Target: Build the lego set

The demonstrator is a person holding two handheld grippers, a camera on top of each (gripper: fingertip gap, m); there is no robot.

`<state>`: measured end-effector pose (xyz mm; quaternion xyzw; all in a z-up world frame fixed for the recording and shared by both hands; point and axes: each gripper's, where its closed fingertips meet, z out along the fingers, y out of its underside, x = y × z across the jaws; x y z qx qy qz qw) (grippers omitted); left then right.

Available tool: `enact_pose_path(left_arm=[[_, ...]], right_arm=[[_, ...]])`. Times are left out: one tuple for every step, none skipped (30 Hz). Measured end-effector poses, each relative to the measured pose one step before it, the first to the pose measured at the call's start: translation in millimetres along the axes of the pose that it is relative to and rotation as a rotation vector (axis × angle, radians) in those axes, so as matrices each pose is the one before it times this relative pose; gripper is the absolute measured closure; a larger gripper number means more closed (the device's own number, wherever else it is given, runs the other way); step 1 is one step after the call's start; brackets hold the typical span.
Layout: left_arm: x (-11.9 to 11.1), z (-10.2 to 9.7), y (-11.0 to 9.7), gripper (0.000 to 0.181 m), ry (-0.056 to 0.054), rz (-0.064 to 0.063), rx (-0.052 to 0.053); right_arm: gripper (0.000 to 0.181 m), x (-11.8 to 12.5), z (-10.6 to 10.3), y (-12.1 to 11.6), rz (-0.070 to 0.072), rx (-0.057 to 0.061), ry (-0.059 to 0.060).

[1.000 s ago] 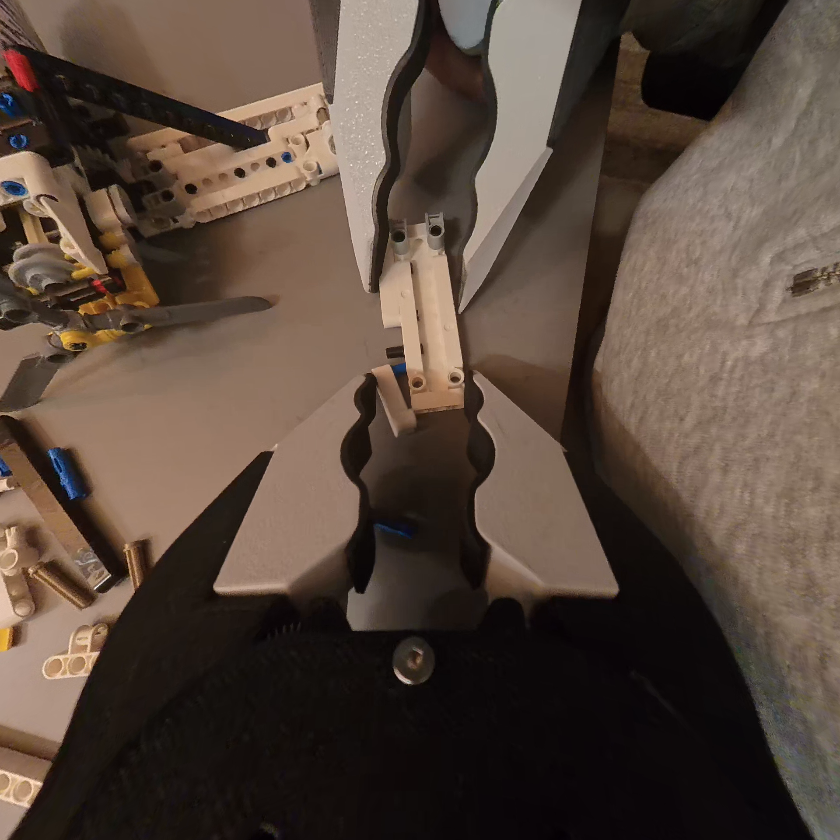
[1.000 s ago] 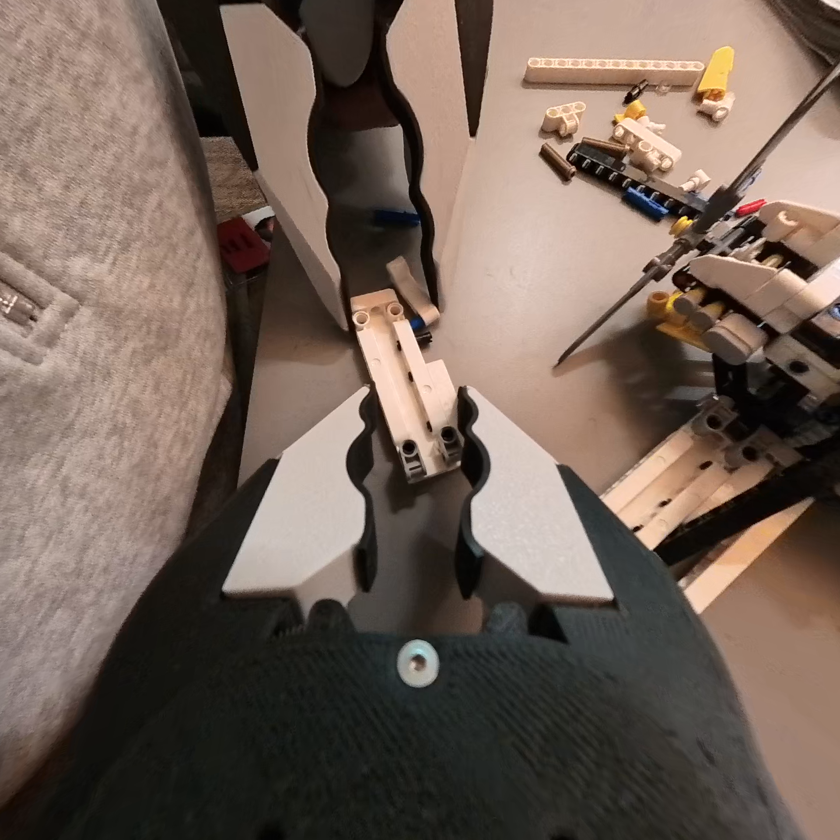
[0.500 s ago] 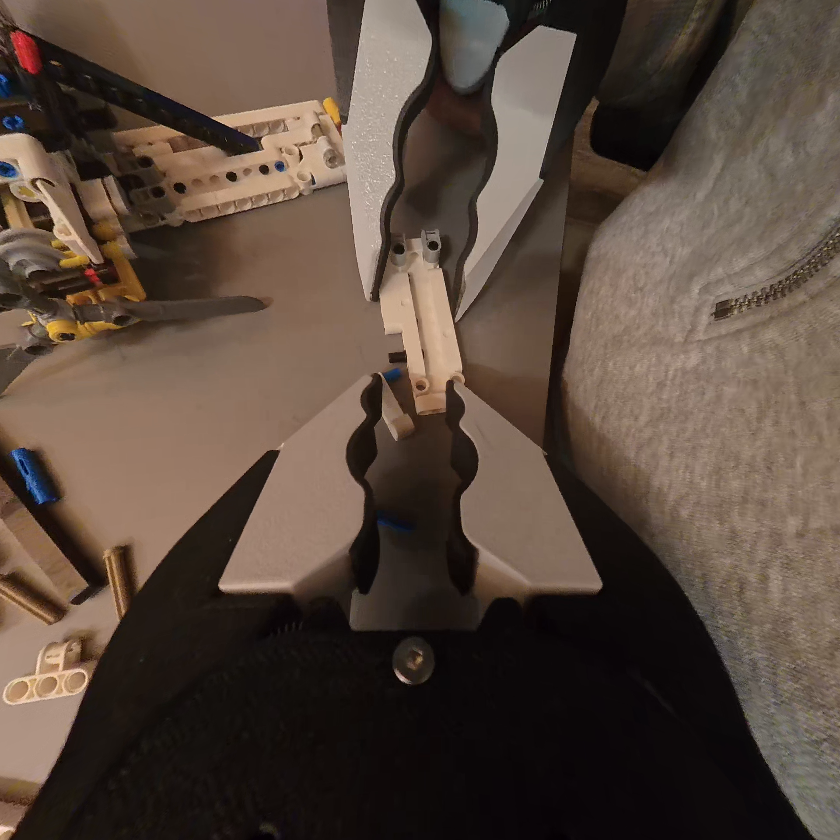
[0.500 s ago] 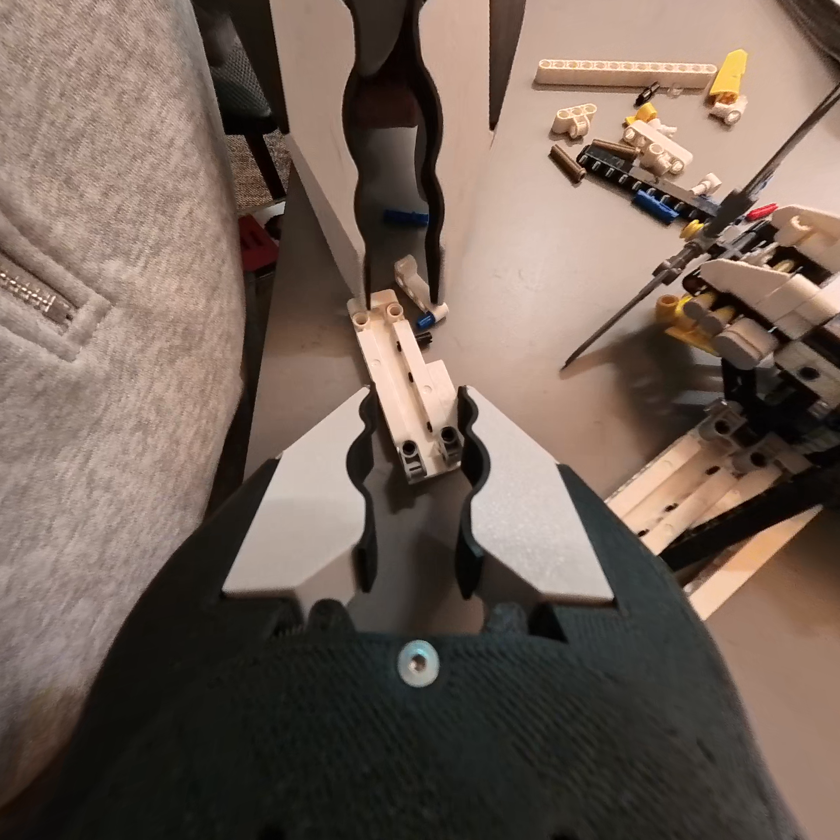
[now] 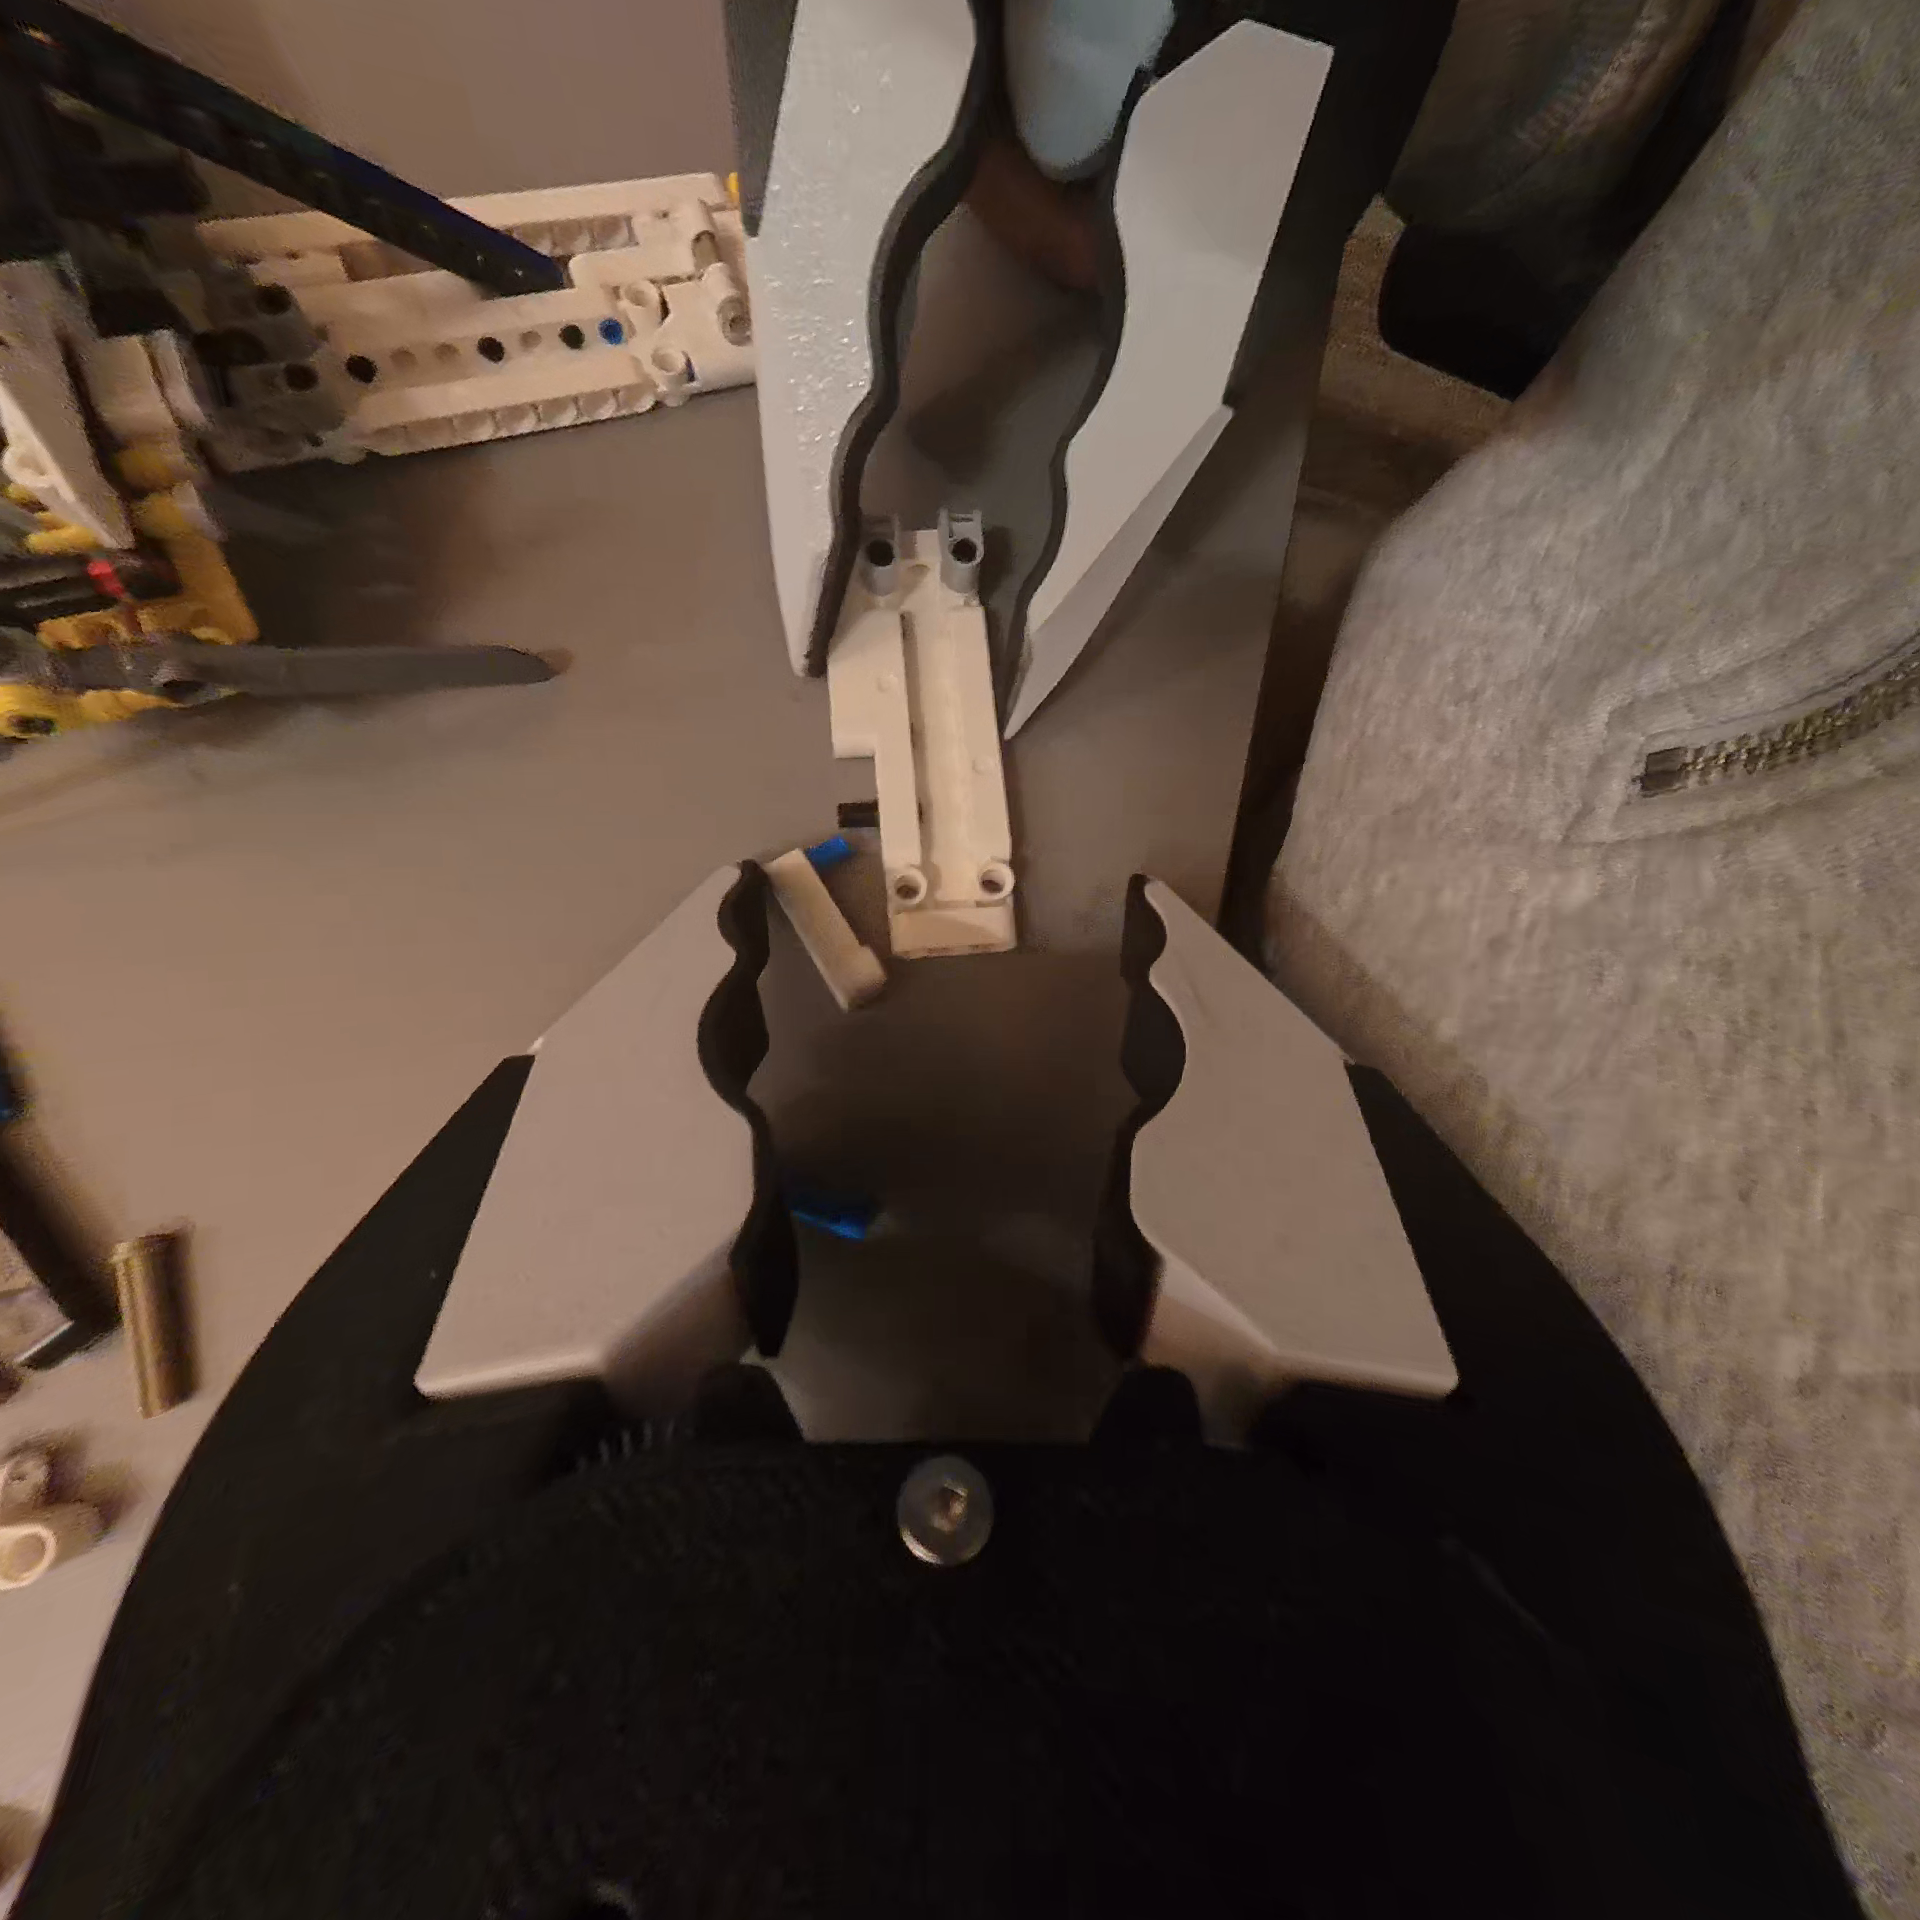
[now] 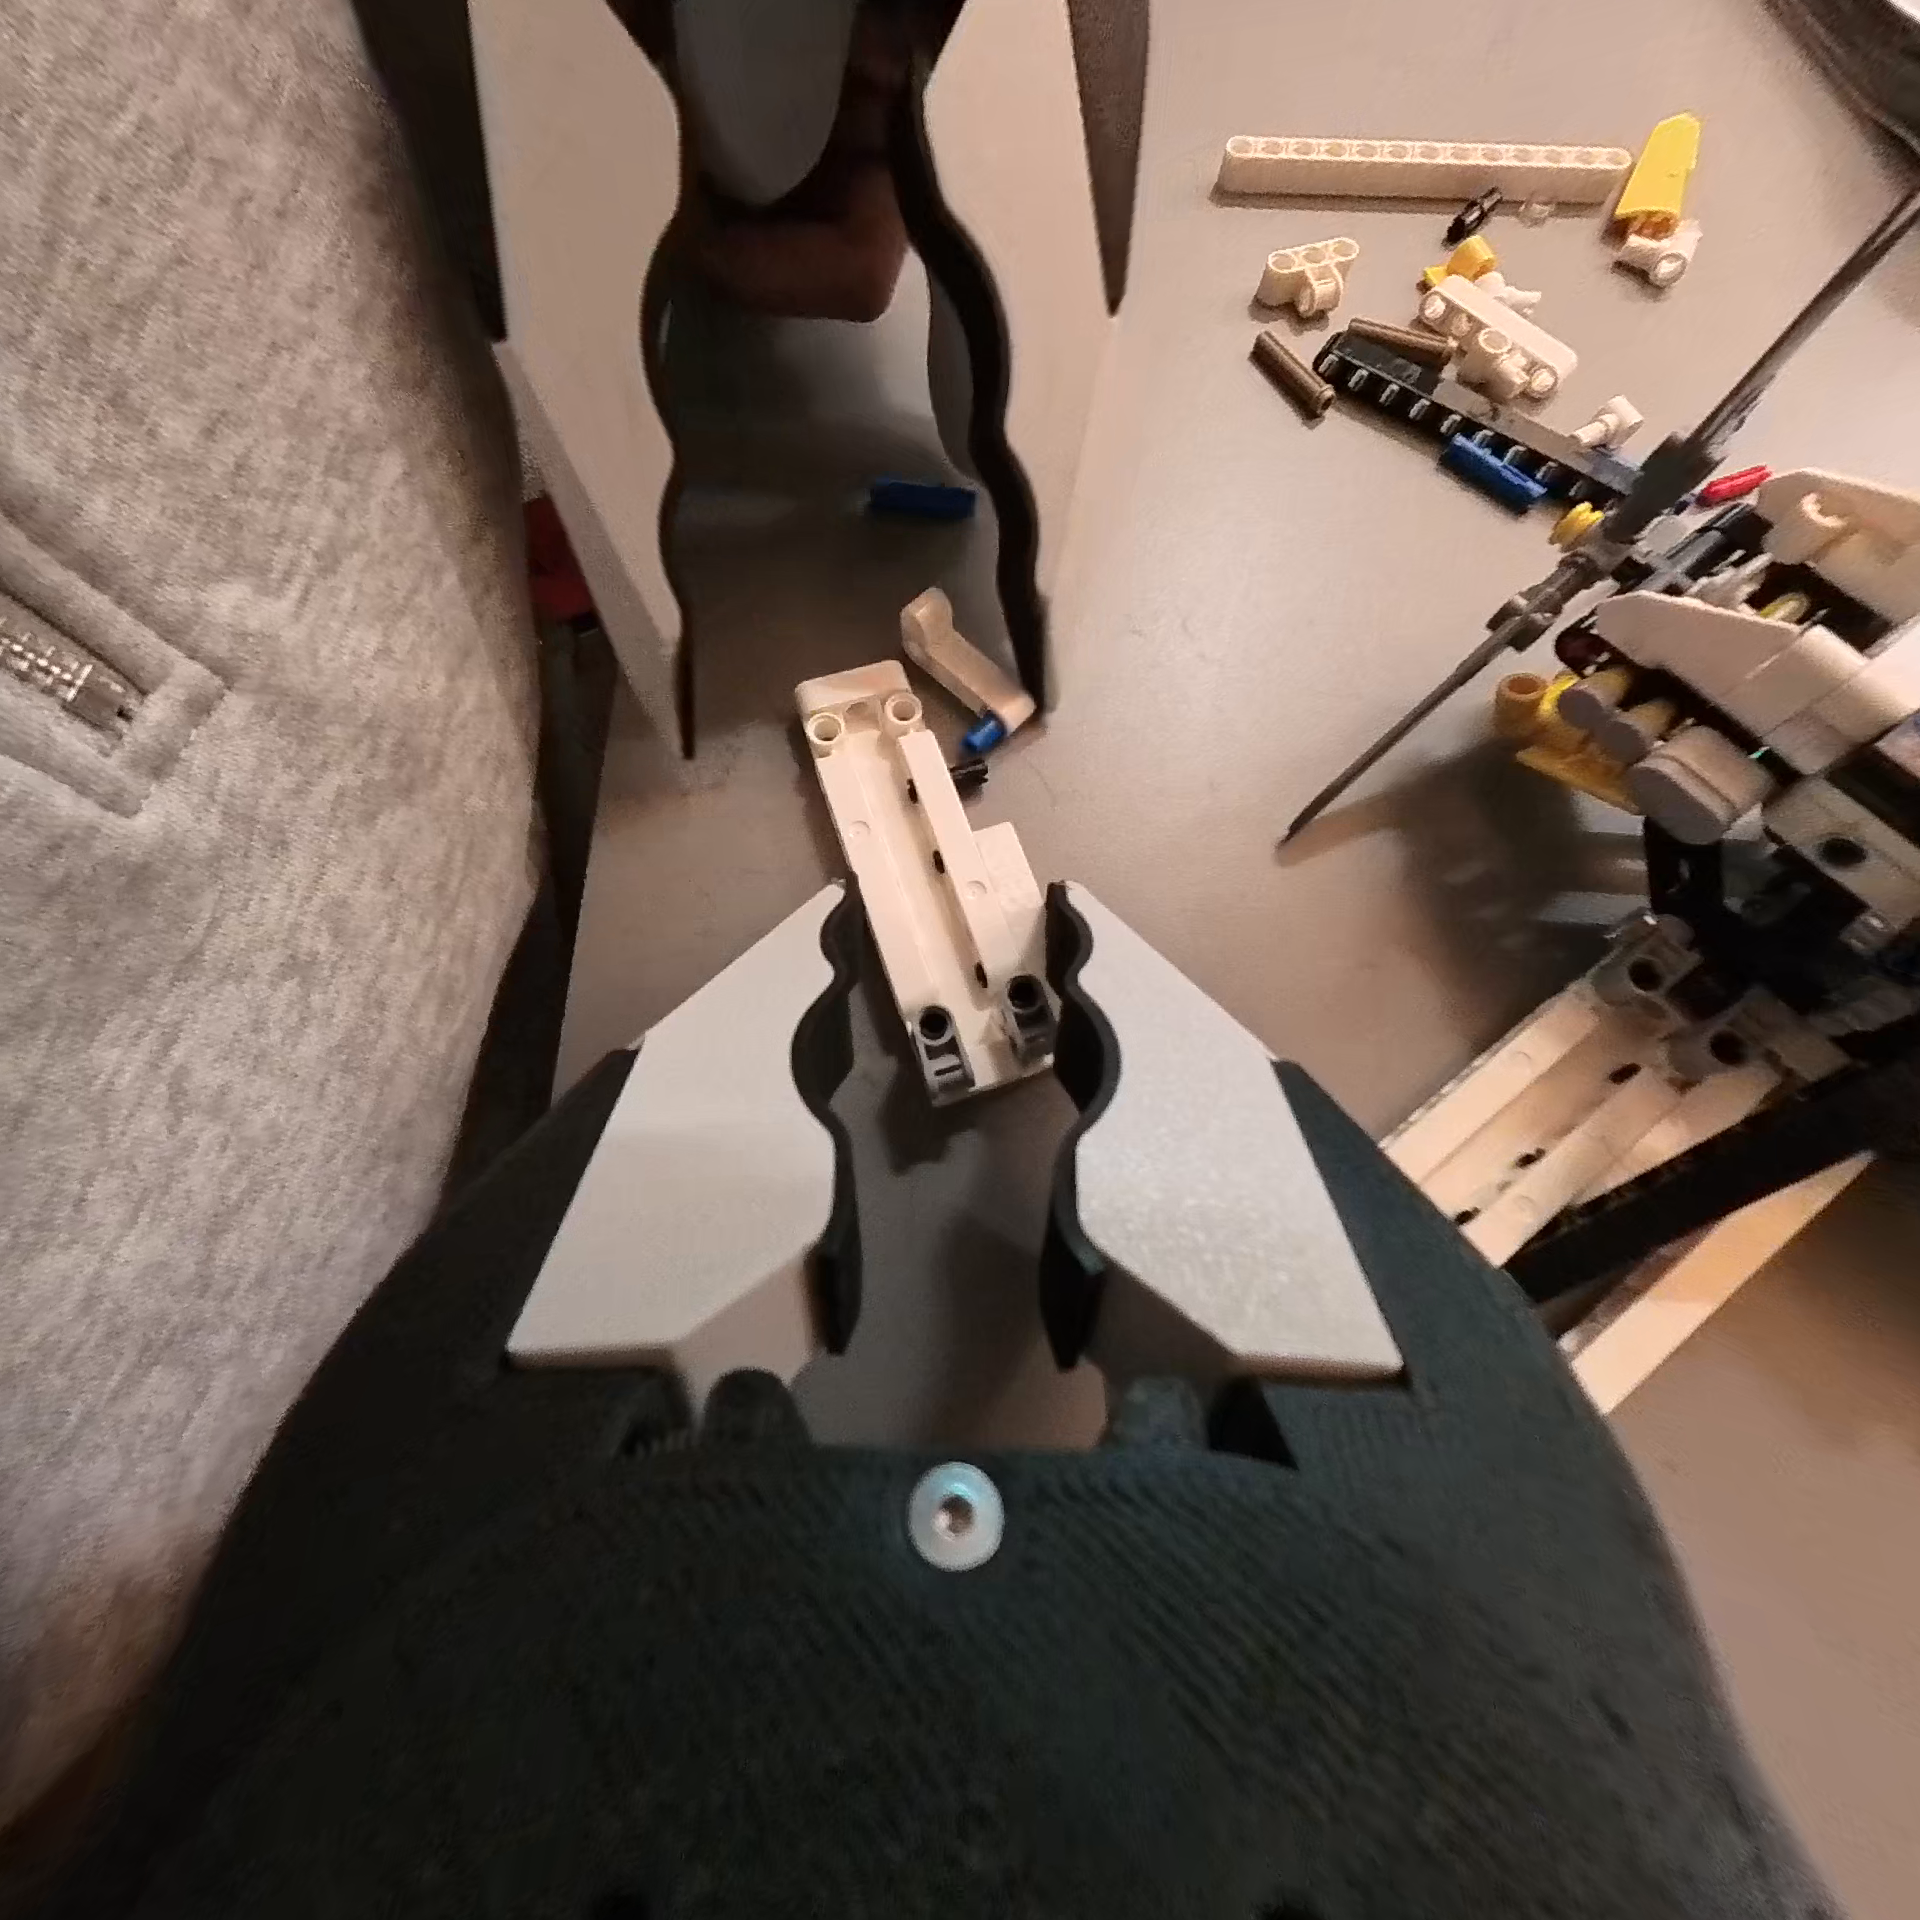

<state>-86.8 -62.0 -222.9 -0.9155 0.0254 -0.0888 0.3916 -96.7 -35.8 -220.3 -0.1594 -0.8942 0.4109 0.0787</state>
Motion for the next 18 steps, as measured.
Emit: enact_pose_path(left_arm=[[0.77, 1.47, -0.53, 0.113, -0.0081, -0.0049, -0.0017], [-0.61, 0.8, -0.48, 0.114, -0.0131, -0.0006, -0.0007], [-0.42, 0.31, 0.17, 0.114, -0.0085, 0.0039, -0.002], [-0.8, 0.16, -0.01, 0.116, -0.0055, -0.0013, -0.0004], [-0.21, -0.1, -0.09, 0.118, 0.0017, -0.0035, 0.001], [0.34, -0.22, -0.13, 0.12, 0.0053, -0.0023, 0.0012], [0.22, 0.16, -0.04, 0.121, 0.0032, -0.0001, -0.0002], [0.78, 0.28, -0.22, 0.123, 0.0054, 0.0061, -0.0013], [0.25, 0.77, -0.21, 0.125, -0.0005, 0.0092, -0.0028], [-0.42, 0.87, -0.34, 0.126, -0.0042, 0.0097, -0.003], [-0.32, 0.88, -0.67, 0.127, -0.0017, 0.0063, -0.0017], [-0.37, 0.59, -0.57, 0.127, -0.0004, 0.0016, -0.0004], [-0.31, 0.3, -0.39, 0.128, 0.0012, -0.0011, 0.0003], [-0.08, -0.04, -0.25, 0.128, 0.0022, -0.003, 0.0007], [-0.36, -0.24, -0.16, 0.129, 0.0014, -0.0044, 0.0016], [-0.59, -0.25, -0.16, 0.131, -0.0016, -0.004, 0.0021], [-0.67, -0.27, -0.2, 0.132, -0.003, -0.0028, 0.0013], [-0.74, 0.07, 0.05, 0.134, -0.0042, -0.0025, -0.0004]], right_arm=[[0.147, 0.03, -0.03, 0.03, -0.0004, -0.0001, 0.0007], [0.147, 0.02, 0.04, -0.03, -0.0007, -0.0001, 0.0007], [0.147, -0.02, 0.04, 0.11, -0.0016, -0.0002, 0.0013], [0.147, -0.1, 0.01, 0.01, -0.0019, -0.0003, 0.0015], [0.147, -0.02, -0.03, 0.04, -0.0016, -0.0002, 0.0013], [0.147, -0.01, -0.03, 0.05, -0.0018, -0.0003, 0.0013], [0.147, -0.09, 0.04, -0.02, -0.0016, -0.0003, 0.0011], [0.147, -0.04, -0.03, 0.03, -0.0005, -0.0001, 0.0001], [0.147, -0.04, 0.0, 0.01, -0.0002, -0.0001, -0.0004], [0.147, -0.08, -0.03, 0.02, -0.0005, 0.0, -0.0002], [0.147, -0.11, -0.06, 0.05, -0.0006, -0.0001, 0.0002], [0.147, -0.07, 0.04, -0.03, -0.0007, -0.0001, 0.0], [0.147, -0.13, -0.06, -0.08, -0.001, -0.0001, 0.0002], [0.147, -0.1, -0.06, 0.06, -0.0007, -0.0001, 0.0003], [0.147, -0.02, 0.0, 0.0, 0.0001, 0.0, -0.0001], [0.147, 0.05, 0.06, -0.05, 0.0008, 0.0001, -0.0006], [0.147, -0.02, -0.07, 0.06, 0.0015, 0.0002, -0.0012], [0.147, -0.09, 0.03, -0.04, 0.0023, 0.0003, -0.0018]])
